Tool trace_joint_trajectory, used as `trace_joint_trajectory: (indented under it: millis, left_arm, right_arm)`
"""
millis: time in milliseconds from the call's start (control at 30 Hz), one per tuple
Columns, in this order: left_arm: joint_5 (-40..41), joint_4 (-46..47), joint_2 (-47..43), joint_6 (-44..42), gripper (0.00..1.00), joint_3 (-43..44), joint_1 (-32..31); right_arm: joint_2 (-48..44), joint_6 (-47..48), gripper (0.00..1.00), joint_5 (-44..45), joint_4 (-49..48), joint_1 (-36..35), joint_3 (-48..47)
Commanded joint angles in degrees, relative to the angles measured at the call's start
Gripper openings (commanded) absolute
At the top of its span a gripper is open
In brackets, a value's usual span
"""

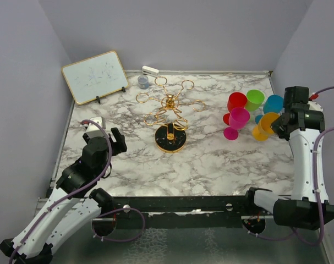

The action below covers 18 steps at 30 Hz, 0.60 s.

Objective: Take the wine glass off the wine glass rack

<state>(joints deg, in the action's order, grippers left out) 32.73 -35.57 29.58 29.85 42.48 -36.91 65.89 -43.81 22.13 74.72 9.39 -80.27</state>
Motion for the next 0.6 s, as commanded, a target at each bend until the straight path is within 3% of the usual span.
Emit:
trace_joint_trajectory:
  millis: [0,567]
  left_arm:
    - [2.07,-0.92,0.04,0.15,0.72,0.68,-0.43]
    - [3.37,-1.53,0.73,0.55,0.72,0.76,-0.51]
  right_arm:
    - [-0.15,-2.46,0.01,2.0,-5.11,0.46,3.6]
    - [10.94,0.7,0.01,-3.57,-15.66,0.46,4.68]
